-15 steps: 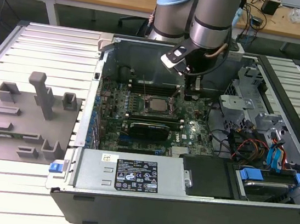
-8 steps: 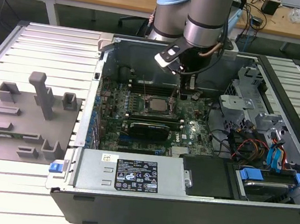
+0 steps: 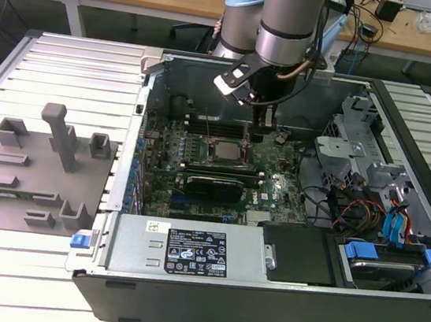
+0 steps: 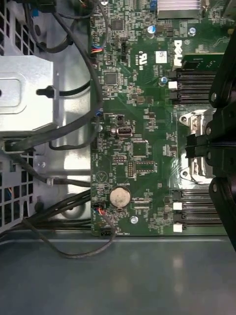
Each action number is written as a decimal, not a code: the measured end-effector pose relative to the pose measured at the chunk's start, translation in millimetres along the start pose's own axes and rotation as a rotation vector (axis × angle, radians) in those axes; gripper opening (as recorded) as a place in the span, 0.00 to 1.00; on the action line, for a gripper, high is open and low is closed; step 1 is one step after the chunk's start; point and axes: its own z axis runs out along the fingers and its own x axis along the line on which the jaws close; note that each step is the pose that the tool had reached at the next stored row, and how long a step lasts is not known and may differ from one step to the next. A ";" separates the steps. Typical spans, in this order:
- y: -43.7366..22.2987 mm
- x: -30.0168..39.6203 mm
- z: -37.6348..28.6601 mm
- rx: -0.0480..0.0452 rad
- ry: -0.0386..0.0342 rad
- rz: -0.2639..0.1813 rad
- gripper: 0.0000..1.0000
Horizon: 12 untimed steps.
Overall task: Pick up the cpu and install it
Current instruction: 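Close the cpu cover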
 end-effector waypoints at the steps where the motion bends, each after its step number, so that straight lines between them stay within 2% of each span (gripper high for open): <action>1: -0.9 0.2 -0.1 0.0000 -0.0001 0.000 0.11; 12: -2.3 0.4 1.8 0.0026 -0.0001 0.000 0.11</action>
